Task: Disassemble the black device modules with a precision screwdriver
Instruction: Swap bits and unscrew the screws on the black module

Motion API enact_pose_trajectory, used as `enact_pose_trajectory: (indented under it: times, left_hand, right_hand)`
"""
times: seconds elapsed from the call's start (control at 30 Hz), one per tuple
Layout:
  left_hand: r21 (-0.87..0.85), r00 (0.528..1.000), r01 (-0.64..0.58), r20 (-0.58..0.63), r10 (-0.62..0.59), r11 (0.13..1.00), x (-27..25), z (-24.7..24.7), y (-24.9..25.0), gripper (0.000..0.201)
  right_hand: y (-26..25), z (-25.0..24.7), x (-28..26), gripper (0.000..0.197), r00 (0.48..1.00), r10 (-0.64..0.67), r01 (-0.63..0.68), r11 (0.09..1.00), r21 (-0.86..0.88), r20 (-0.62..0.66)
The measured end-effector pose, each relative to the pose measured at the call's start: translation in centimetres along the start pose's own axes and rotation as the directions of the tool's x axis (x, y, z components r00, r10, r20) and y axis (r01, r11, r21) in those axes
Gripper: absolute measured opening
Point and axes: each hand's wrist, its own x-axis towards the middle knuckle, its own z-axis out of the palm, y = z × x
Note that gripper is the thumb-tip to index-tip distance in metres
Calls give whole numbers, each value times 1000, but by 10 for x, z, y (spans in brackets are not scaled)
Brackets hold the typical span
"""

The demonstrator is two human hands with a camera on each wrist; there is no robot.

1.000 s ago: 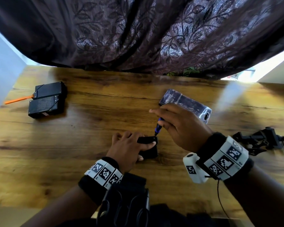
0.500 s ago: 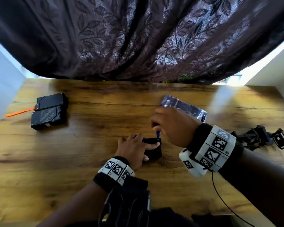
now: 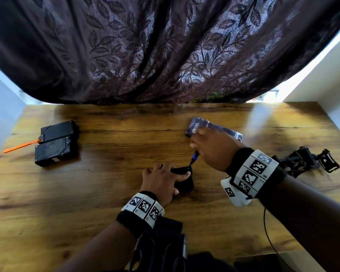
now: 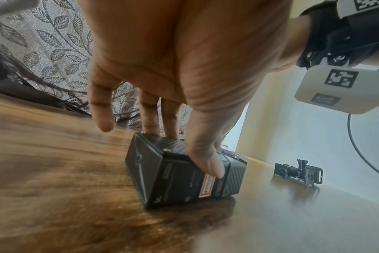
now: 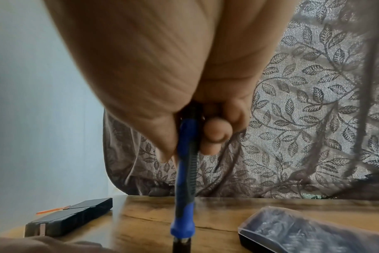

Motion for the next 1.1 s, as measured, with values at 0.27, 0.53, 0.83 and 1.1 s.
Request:
enact_pose_trajectory:
  times: [0.27, 0.53, 0.83, 1.1]
  left_hand:
    - [-20, 1000, 14, 12, -14, 1000, 1, -1, 1, 70]
    - [-44, 1000, 15, 0, -15, 999, -1, -1, 1, 72]
    - [-36, 1000, 9, -11, -9, 999, -1, 1, 1, 71]
    - [-39, 1000, 11, -19, -11, 999, -1, 3, 1, 71]
  right_hand:
    - [2, 5, -4, 37, 1000, 2, 0, 976, 217, -11]
    - [-3, 1, -3, 31, 999, 52, -52, 996, 76, -1]
    - [-2, 6, 2, 28, 998, -2, 12, 984, 179, -58]
    - [0, 4, 4, 43, 999, 49, -50, 992, 114, 12]
